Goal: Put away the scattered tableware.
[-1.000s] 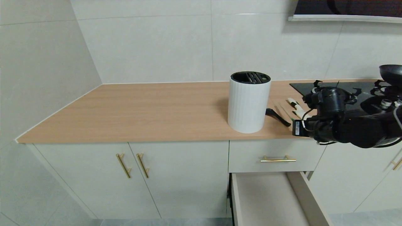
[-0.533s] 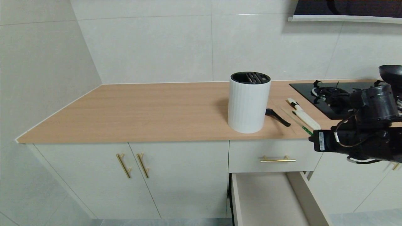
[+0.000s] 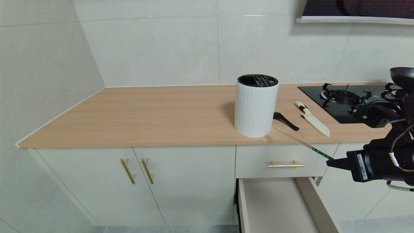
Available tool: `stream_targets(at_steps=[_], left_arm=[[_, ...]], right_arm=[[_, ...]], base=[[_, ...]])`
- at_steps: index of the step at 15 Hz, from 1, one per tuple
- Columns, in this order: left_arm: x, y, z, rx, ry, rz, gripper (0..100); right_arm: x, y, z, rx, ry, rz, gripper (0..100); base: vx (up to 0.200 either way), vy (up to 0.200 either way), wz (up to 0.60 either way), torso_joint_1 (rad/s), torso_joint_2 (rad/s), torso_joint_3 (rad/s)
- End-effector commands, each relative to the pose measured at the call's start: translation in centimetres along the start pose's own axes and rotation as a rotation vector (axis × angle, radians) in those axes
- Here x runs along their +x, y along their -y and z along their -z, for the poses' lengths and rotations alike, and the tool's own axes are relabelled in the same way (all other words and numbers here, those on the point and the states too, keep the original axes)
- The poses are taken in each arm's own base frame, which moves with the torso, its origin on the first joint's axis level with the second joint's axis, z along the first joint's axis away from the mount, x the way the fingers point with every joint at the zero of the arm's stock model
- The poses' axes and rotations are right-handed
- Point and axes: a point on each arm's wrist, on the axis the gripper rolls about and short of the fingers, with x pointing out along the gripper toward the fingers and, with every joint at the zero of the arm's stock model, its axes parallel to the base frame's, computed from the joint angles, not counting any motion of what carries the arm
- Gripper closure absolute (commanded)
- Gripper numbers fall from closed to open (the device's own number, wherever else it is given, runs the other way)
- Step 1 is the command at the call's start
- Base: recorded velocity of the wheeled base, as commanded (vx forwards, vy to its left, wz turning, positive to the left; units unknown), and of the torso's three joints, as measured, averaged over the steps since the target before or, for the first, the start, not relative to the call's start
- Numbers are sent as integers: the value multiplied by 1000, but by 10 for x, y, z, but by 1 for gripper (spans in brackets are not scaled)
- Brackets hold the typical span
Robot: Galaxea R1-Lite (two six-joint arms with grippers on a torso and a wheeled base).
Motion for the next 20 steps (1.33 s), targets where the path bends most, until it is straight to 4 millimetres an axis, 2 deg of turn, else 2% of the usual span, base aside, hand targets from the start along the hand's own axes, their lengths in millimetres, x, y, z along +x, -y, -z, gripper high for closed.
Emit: stream_targets(at_steps=[1, 8, 20], left_arm=[[0, 0, 0, 0, -2, 0, 0], [0, 0, 0, 0, -2, 0, 0], [0, 0, 0, 0, -2, 0, 0]], right_arm=[[-6, -2, 3, -10, -8, -21, 100], [11, -15, 23, -115, -145, -99, 100], [26, -16, 27, -119, -199, -85, 100]], base=[[0, 0, 0, 0, 0, 0], [0, 0, 0, 0, 0, 0], [0, 0, 0, 0, 0, 0]])
